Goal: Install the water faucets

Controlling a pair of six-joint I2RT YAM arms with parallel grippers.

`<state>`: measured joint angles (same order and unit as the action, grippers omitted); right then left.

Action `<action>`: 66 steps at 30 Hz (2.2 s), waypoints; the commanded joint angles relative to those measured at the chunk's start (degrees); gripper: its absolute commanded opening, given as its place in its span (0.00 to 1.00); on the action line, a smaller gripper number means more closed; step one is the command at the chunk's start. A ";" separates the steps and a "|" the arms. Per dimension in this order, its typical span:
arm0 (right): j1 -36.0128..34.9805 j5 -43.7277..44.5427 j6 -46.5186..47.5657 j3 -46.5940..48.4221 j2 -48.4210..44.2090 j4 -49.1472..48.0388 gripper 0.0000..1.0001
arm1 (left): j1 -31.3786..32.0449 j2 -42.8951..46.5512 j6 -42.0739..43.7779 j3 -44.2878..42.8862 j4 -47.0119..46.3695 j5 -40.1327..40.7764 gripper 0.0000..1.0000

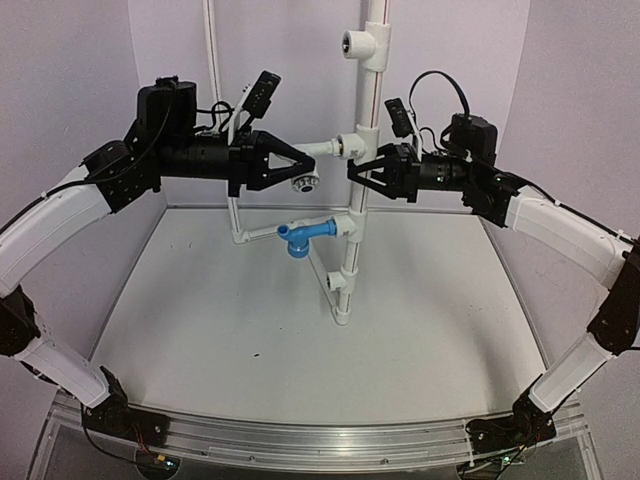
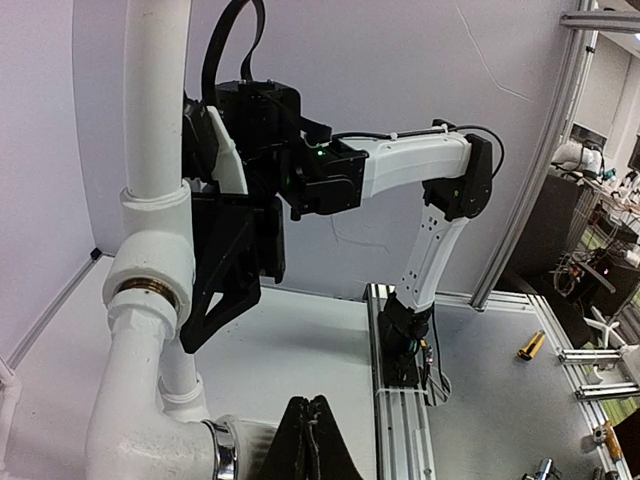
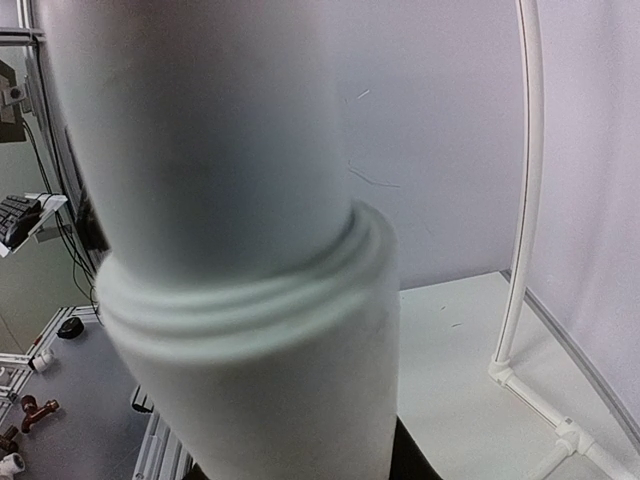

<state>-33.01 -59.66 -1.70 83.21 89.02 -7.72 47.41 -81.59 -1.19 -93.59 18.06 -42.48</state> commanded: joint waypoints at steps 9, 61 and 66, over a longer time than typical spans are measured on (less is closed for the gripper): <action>0.19 0.41 -10.20 1.95 2.03 7.46 0.00 | 1.63 4.78 -2.16 10.93 -8.24 12.92 0.00; 0.71 -0.90 -8.05 -0.78 0.28 7.72 0.00 | -11.11 -0.61 -18.41 15.70 -43.13 0.63 0.00; 0.81 -0.72 -8.15 -0.40 0.54 7.72 0.00 | -11.11 -2.48 -13.00 7.75 -33.00 -5.96 0.00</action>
<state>-32.55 -60.77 -1.43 83.85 89.52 -7.22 36.36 -83.42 -18.82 -78.45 -20.95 -41.87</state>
